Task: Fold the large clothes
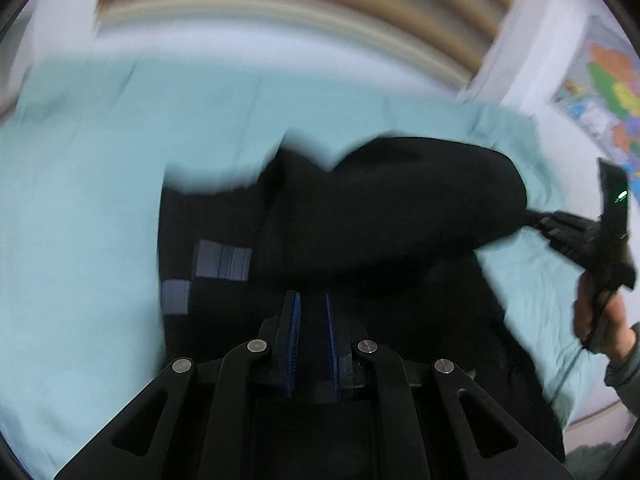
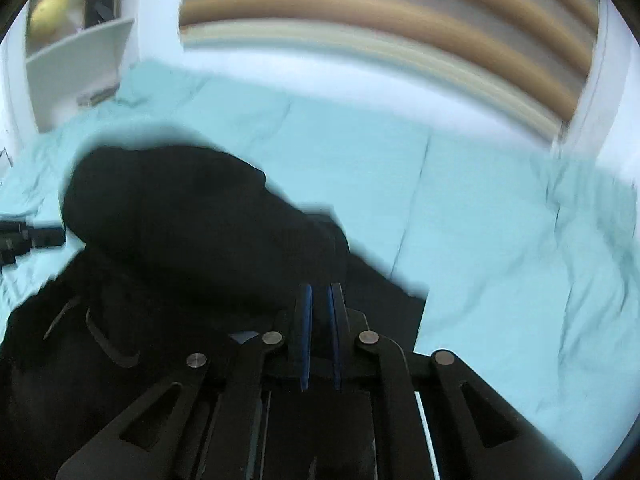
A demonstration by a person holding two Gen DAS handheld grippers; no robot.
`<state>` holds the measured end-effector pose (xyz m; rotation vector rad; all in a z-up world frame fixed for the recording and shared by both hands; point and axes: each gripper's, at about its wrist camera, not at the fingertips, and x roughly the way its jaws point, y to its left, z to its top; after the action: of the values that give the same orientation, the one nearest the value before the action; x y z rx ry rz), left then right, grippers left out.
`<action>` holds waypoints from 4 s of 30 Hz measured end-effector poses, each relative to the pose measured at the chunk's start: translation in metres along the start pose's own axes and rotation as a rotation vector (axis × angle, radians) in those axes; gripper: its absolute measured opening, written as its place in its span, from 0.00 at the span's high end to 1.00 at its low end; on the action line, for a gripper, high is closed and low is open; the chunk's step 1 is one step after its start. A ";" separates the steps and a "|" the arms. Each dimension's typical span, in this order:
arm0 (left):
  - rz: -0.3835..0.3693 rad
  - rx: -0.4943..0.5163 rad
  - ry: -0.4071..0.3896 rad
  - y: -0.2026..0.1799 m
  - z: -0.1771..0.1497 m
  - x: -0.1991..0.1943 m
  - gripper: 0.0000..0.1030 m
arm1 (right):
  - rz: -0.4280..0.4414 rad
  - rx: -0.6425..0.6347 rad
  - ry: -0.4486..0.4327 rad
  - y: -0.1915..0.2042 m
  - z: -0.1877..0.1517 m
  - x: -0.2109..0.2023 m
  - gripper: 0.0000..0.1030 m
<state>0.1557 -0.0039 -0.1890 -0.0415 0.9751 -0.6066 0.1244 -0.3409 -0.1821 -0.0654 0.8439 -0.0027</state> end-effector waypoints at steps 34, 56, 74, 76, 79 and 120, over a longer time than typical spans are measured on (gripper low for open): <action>-0.105 -0.207 0.275 -0.005 0.022 0.108 0.80 | 0.419 0.378 0.450 0.043 -0.054 0.110 0.58; -0.068 -0.187 0.129 -0.012 0.028 0.042 0.77 | 0.474 0.621 0.329 -0.020 -0.055 0.092 0.42; -0.026 -0.188 0.251 -0.017 0.015 0.079 0.74 | 0.334 0.464 0.404 0.020 -0.082 0.076 0.89; -0.023 -0.160 0.227 -0.022 0.016 0.061 0.74 | 0.327 0.421 0.388 0.019 -0.070 0.061 0.85; -0.065 -0.151 0.173 -0.030 0.020 0.034 0.73 | 0.314 0.366 0.317 0.023 -0.046 0.034 0.64; 0.137 -0.401 0.017 0.054 -0.120 -0.198 0.54 | 0.211 0.519 0.370 0.000 -0.183 -0.112 0.47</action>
<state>0.0054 0.1683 -0.1233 -0.3232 1.0942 -0.2793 -0.0867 -0.3483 -0.2193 0.5264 1.1926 -0.0364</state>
